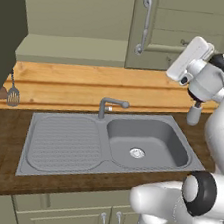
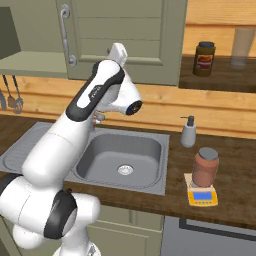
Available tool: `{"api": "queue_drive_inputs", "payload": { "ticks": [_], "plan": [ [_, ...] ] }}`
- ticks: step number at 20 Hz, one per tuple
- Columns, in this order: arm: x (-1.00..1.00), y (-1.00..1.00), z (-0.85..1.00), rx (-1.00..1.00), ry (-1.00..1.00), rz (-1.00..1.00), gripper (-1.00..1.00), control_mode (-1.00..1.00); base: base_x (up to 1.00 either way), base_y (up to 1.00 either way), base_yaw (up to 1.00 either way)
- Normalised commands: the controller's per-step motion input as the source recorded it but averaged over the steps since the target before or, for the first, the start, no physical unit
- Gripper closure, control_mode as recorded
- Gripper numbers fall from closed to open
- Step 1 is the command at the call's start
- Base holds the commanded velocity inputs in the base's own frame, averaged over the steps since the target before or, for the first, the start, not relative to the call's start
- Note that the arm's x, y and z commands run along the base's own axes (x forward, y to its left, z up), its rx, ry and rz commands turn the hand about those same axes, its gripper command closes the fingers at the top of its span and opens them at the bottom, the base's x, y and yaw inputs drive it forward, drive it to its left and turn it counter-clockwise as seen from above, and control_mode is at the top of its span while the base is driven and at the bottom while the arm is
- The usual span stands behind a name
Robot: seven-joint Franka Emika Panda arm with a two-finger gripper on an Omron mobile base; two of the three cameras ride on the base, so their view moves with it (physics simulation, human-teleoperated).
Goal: Pick the honey bottle and place it on the digital scale for weighing, and close the cabinet.
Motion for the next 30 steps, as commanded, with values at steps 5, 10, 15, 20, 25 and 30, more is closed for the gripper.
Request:
{"api": "queue_drive_inputs", "payload": {
  "ticks": [5, 10, 15, 20, 25, 30],
  "plan": [
    [-0.93, 0.00, 0.12, 0.00, -0.09, -0.04, -1.00, -1.00, 0.00, 0.00, 0.00],
    [-0.95, 0.00, 0.34, 0.00, -0.03, 0.00, -1.00, -1.00, 0.00, 0.00, 0.00],
    [-0.82, -0.04, 0.34, 0.00, -0.01, 0.00, -1.00, -1.00, 0.00, 0.00, 0.00],
    [-0.60, -0.02, 0.45, -0.02, 0.04, -0.01, -1.00, -1.00, 0.00, 0.00, 0.00],
    [-0.47, 0.20, 0.10, -0.16, 0.07, -0.02, -1.00, -1.00, 0.00, 0.00, 0.00],
    [-0.55, 0.40, -0.24, -0.03, 0.04, -0.04, -1.00, -1.00, 0.00, 0.00, 0.00]
  ]
}}
